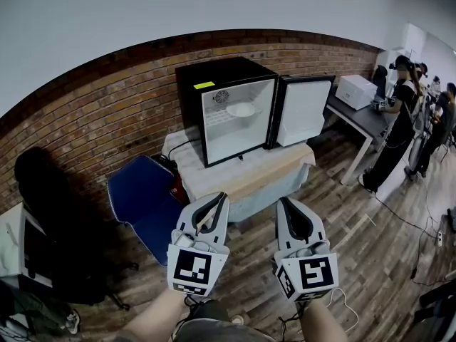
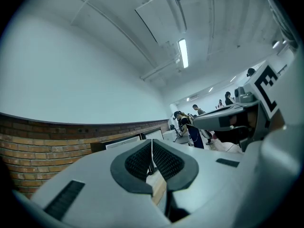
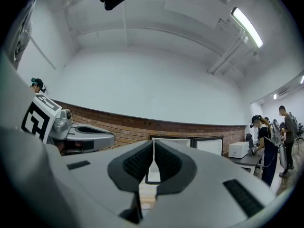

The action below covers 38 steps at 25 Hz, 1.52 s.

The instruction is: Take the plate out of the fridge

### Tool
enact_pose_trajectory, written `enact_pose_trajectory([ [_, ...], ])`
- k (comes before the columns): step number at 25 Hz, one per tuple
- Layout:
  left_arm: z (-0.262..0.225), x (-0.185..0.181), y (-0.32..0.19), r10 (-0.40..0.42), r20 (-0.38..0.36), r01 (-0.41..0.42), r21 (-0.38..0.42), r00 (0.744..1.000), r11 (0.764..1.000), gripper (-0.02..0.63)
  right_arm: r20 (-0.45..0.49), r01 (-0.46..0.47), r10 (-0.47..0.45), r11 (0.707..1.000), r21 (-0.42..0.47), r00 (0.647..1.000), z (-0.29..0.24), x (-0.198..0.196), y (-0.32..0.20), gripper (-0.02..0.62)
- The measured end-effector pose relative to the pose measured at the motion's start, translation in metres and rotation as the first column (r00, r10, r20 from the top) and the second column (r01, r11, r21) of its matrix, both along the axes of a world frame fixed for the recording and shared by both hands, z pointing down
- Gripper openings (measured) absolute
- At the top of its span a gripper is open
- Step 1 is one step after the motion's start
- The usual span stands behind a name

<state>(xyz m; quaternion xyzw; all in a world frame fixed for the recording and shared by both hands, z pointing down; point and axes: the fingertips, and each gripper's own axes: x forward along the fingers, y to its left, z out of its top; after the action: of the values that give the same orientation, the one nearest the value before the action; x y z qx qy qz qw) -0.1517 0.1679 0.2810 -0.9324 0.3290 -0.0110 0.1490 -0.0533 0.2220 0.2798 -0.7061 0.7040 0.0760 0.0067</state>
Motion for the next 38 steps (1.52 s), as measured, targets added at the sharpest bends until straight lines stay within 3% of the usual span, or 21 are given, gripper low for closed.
enact_pose_trajectory([
  [17,0.021,0.034,-0.062,-0.018,0.008,0.019,-0.006,1.0,1.0,0.02,0.005,-0.033,0.033,0.999,-0.011,0.999,0.02,0.061,-0.052,0.031],
  [38,0.033,0.101,-0.231,-0.014,0.053,0.017,-0.058,0.999,0.998,0.02,0.026,-0.028,0.03,0.997,-0.074,0.999,0.036,0.129,-0.226,0.031],
])
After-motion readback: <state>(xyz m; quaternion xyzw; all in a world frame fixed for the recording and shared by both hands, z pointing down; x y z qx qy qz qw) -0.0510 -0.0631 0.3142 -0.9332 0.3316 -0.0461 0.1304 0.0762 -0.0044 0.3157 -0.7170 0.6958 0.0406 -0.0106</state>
